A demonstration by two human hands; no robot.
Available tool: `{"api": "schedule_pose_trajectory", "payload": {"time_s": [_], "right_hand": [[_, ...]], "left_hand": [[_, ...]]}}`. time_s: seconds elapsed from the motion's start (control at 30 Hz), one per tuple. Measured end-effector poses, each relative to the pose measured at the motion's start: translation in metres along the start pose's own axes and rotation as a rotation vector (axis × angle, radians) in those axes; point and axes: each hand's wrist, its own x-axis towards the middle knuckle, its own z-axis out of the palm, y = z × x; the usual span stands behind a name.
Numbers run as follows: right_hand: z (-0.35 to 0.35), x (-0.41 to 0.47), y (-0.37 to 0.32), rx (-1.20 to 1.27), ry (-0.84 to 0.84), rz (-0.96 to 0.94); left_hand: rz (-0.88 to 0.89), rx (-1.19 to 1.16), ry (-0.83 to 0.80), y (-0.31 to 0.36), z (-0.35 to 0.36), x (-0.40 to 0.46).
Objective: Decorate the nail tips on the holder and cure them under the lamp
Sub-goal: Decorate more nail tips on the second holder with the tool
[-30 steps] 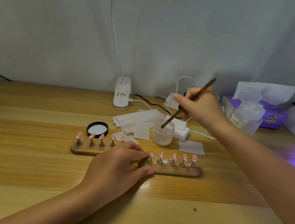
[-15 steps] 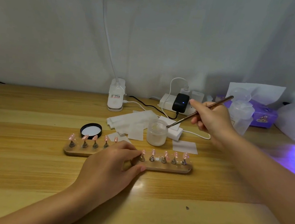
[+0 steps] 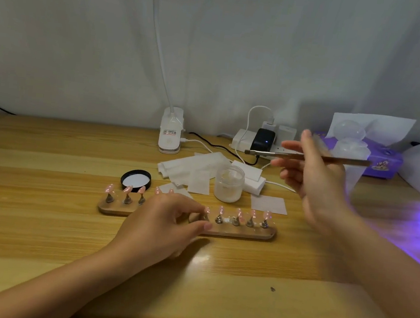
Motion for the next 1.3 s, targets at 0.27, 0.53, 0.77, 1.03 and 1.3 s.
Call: {"api": "schedule_pose_trajectory", "payload": {"time_s": [0.27,0.53,0.77,1.03,1.3], "right_hand": [[-0.004,-0.044,0.026,-0.239,-0.211,-0.429],[-0.01,-0.061,0.041,-0.319,-0.272,-0.651],[-0.002,-0.067,0.048,-0.405,-0.347,-0.811],[-0.003,-0.065,0.053,-0.4,-0.346,-0.759],[-0.003,-0.066,0.053,-0.374,-0.354,-0.703]], "left_hand": [[0.06,0.012,0.119,-0.004,0.008,0.001],[0.16,-0.15,0.228,-0.005,0.009,-0.003],[0.133,-0.361,0.155,-0.005,0.007,-0.001],[0.168,-0.372,0.166,-0.008,0.01,0.002],[0.16,-0.369,0.162,-0.012,0.013,0.002]]}}
